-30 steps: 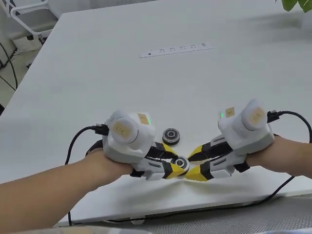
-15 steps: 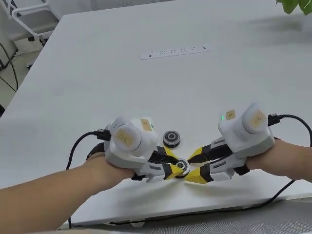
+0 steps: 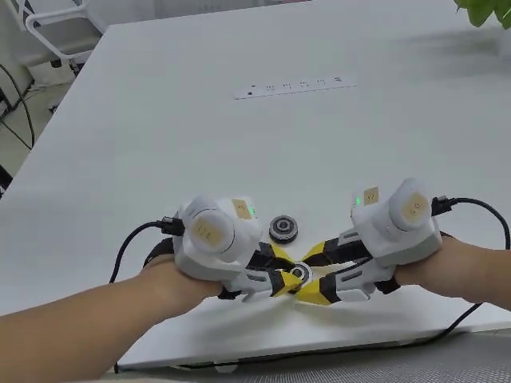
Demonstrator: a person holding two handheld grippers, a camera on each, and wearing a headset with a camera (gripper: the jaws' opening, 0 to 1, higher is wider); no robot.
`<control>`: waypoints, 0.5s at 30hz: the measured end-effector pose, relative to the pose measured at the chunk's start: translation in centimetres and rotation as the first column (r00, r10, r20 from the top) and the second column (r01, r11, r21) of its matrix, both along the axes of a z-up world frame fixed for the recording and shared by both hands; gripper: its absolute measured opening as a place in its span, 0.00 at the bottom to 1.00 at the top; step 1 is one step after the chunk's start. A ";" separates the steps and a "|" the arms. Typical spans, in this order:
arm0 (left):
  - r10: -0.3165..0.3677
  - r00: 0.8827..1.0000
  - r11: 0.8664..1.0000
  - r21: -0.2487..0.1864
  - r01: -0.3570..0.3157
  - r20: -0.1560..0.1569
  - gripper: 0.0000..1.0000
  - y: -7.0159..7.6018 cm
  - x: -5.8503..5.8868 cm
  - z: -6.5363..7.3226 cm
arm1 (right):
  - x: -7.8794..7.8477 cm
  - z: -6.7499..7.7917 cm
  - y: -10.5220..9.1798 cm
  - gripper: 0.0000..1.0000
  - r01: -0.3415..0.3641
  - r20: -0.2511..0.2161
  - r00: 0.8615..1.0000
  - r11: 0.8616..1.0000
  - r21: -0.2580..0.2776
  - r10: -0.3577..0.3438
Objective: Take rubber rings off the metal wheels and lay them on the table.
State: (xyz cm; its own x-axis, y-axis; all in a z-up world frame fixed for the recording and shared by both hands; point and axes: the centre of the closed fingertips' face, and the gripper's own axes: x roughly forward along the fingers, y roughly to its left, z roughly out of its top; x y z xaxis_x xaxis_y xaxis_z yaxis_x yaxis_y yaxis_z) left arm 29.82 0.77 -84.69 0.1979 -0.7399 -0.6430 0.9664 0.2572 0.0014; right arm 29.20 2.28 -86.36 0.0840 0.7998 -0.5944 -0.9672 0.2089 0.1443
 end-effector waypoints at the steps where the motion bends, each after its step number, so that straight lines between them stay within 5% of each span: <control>1: 0.001 1.000 1.000 -0.001 -0.001 0.001 0.14 0.0 0.0 0.0 | 0.1 -0.1 0.0 0.28 0.000 0.008 1.000 1.000 -0.005 0.000; 15: 0.012 1.000 1.000 -0.007 -0.012 0.005 0.13 0.0 0.0 0.0 | -0.1 0.3 -0.9 0.23 -0.002 0.012 1.000 1.000 0.004 0.002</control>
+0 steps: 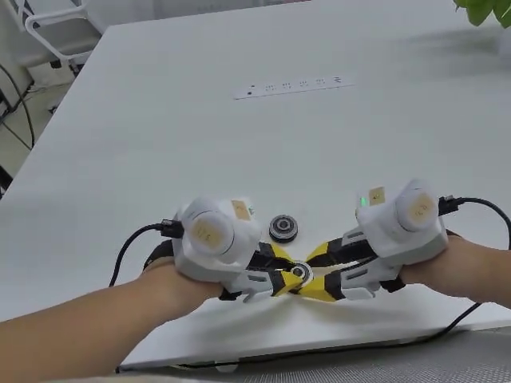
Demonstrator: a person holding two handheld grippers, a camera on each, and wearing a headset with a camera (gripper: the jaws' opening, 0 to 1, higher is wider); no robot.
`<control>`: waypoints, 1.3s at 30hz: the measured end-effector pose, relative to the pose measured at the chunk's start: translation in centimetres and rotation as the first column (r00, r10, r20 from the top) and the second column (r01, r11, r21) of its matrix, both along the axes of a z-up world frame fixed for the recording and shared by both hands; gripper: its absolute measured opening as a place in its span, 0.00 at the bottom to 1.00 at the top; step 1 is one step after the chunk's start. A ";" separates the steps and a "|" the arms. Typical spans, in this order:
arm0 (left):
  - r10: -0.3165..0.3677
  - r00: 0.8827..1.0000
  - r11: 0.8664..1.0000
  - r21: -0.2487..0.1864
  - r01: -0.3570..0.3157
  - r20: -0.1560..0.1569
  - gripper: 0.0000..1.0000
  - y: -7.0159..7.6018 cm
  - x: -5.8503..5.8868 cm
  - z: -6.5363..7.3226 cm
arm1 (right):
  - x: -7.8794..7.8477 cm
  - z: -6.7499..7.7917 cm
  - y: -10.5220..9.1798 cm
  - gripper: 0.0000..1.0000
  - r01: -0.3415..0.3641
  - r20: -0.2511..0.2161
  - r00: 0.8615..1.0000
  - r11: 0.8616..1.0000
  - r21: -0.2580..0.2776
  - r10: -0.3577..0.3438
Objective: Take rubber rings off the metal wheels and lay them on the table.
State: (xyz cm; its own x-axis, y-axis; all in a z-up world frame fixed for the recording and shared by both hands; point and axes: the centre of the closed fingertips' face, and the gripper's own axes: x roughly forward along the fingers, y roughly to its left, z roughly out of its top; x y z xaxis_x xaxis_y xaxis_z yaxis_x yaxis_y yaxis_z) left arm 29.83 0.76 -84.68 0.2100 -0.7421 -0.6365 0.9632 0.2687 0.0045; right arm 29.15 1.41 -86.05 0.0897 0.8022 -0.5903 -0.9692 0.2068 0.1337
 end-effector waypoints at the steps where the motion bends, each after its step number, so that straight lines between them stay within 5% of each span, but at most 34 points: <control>1: 0.000 1.000 1.000 0.000 0.000 0.000 0.13 0.0 0.0 0.0 | 0.0 0.0 0.0 0.22 0.000 -0.001 1.000 1.000 0.001 0.000; 32: 0.016 1.000 1.000 -0.018 -0.016 -0.001 0.13 0.1 0.0 0.0 | -0.1 -0.3 -1.1 0.06 0.024 -0.067 0.997 1.000 0.012 -0.023; 39: 0.022 1.000 1.000 -0.017 -0.022 -0.003 0.13 0.1 0.0 0.0 | -0.1 -0.4 -1.2 0.03 0.112 -0.192 0.976 0.993 0.033 -0.104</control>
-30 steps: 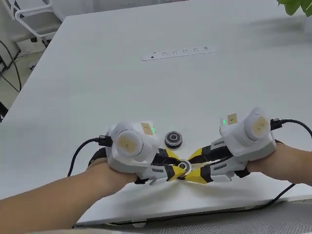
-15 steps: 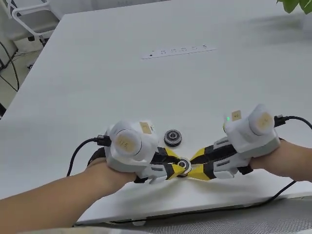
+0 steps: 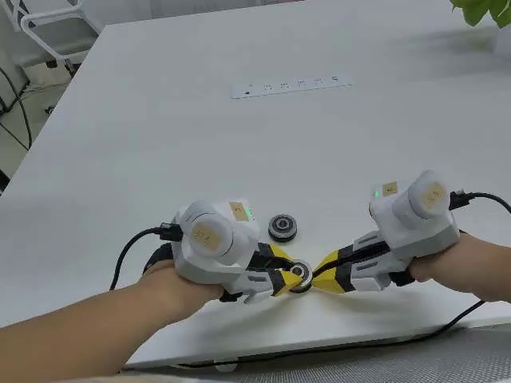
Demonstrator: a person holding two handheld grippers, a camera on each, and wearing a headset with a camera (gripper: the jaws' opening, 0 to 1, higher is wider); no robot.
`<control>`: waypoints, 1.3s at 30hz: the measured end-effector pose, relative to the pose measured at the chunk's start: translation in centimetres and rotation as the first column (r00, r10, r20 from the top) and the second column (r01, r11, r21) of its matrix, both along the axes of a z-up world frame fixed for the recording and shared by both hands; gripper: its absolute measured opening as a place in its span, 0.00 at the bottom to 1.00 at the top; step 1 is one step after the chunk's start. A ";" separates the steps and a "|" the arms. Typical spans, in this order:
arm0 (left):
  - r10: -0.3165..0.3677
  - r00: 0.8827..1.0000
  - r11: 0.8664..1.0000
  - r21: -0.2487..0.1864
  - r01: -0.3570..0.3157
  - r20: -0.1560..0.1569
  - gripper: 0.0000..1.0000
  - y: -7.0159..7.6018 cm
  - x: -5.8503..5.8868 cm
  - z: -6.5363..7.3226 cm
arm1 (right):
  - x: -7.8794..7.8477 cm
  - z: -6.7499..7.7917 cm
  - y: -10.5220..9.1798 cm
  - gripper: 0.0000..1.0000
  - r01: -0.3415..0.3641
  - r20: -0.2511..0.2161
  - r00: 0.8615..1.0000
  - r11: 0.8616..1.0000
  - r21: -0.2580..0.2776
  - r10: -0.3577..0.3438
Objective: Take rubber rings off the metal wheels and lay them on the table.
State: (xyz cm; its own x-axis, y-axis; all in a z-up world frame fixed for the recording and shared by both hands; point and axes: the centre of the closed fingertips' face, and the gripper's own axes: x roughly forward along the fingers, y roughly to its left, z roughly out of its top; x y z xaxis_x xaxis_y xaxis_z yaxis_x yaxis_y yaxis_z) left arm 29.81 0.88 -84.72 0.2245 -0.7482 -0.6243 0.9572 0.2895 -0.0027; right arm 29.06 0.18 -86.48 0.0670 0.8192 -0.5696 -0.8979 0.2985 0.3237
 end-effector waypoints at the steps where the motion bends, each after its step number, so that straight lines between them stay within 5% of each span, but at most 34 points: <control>1: 0.001 1.000 1.000 0.000 -0.001 -0.001 0.13 0.0 0.0 0.0 | 0.0 0.0 0.0 0.02 0.018 -0.027 0.999 1.000 0.004 -0.017; 6: 0.002 1.000 1.000 0.001 -0.002 0.000 0.13 0.0 0.0 0.0 | -0.3 0.1 0.0 0.00 0.086 -0.143 0.986 0.996 0.031 -0.081; 14: -0.002 1.000 1.000 0.007 0.002 0.009 0.13 0.0 0.0 0.0 | -0.6 0.3 0.2 0.00 0.128 -0.201 0.973 0.991 0.047 -0.116; 25: -0.001 1.000 1.000 0.009 0.001 0.010 0.13 0.0 0.0 0.0 | 0.2 0.2 -0.2 0.00 0.137 -0.178 0.976 0.989 0.047 -0.127; 39: -0.003 1.000 1.000 0.006 0.003 0.009 0.13 0.0 0.0 0.0 | 0.2 0.4 -0.3 0.04 0.019 -0.018 1.000 0.999 0.047 -0.018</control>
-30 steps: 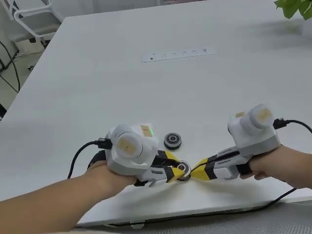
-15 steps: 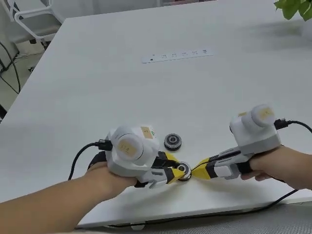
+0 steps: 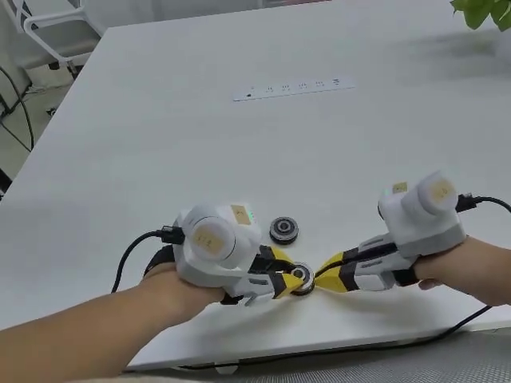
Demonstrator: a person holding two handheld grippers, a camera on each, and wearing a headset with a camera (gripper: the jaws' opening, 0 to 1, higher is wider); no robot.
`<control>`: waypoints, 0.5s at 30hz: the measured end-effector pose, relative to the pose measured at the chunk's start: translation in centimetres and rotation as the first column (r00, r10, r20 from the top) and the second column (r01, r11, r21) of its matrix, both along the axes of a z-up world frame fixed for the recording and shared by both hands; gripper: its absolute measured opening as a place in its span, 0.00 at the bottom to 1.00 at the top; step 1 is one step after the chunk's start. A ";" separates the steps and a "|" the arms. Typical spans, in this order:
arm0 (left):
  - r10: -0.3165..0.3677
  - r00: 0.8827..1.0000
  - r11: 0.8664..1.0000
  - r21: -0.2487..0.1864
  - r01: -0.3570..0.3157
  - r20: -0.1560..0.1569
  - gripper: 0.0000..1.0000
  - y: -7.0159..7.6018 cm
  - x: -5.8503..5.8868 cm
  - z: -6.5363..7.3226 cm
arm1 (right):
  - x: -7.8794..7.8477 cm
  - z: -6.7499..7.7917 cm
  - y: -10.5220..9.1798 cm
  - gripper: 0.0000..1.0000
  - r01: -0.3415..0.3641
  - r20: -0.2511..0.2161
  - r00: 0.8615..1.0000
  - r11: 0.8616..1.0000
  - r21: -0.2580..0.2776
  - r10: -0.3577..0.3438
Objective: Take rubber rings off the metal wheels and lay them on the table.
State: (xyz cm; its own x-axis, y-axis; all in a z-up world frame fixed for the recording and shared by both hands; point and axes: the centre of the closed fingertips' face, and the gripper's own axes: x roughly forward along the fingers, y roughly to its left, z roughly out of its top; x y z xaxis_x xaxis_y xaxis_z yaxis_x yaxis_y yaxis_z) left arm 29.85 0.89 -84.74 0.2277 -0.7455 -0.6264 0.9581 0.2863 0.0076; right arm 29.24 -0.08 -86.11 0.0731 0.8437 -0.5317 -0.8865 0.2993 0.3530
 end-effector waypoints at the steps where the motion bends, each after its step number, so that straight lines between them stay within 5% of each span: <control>1: 0.000 1.000 1.000 0.000 0.000 0.000 0.13 0.0 0.0 0.0 | -0.1 0.0 0.0 0.05 -0.003 -0.002 1.000 1.000 0.002 0.003; 15: 0.001 1.000 1.000 -0.001 -0.001 0.000 0.13 0.0 -0.1 0.0 | -0.1 0.2 0.6 0.19 -0.099 0.153 0.983 0.995 -0.033 0.103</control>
State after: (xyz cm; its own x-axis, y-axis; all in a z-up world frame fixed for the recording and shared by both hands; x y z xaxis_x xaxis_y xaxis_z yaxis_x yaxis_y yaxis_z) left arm 29.80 0.92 -84.69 0.2285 -0.7460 -0.6255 0.9577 0.2875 0.0069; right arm 29.17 0.49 -85.95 0.0704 0.8376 -0.5417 -0.9558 0.2121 0.2037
